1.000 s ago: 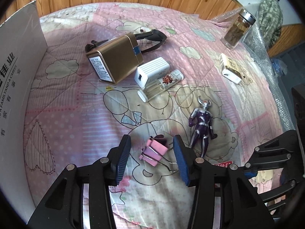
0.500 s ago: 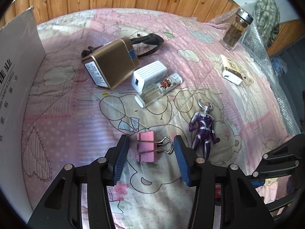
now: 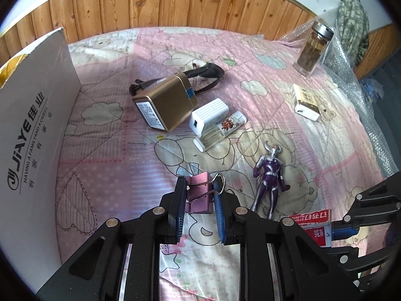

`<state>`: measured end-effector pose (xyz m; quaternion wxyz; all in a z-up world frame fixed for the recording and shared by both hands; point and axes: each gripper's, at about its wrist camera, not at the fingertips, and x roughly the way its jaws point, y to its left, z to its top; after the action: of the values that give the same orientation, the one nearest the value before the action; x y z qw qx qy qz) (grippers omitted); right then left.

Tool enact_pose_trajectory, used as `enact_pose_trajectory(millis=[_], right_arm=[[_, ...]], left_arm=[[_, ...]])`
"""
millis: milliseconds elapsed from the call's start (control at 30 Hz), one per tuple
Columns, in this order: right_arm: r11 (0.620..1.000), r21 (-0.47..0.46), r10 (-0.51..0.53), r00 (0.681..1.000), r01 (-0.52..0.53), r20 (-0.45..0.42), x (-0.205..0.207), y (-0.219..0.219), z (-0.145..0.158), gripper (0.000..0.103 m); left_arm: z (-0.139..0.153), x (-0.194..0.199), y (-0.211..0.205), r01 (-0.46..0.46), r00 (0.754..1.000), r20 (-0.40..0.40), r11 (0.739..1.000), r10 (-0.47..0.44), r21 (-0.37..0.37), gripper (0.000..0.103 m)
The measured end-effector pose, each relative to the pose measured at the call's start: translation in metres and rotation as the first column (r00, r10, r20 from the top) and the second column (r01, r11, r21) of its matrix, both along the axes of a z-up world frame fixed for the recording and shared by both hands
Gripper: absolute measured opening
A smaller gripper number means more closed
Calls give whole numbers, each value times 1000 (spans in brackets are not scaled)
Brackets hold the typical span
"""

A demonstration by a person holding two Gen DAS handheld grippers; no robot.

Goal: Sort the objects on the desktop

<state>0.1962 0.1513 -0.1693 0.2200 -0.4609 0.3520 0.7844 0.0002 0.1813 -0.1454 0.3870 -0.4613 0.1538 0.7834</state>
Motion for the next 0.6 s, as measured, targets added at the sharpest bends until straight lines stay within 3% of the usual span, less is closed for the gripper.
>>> enact_pose_trajectory(millis=[200,600], right_arm=[[999,41,-20,999,21,-29,1,15,25,15],[990,134,-25,995,37,-94,-34,18,70,15]], left_arm=[[29,-1,-6,-13,1000,-22,1000,14,26,21],[86,-11,-38,-84,994,-64,993,90,84,21]])
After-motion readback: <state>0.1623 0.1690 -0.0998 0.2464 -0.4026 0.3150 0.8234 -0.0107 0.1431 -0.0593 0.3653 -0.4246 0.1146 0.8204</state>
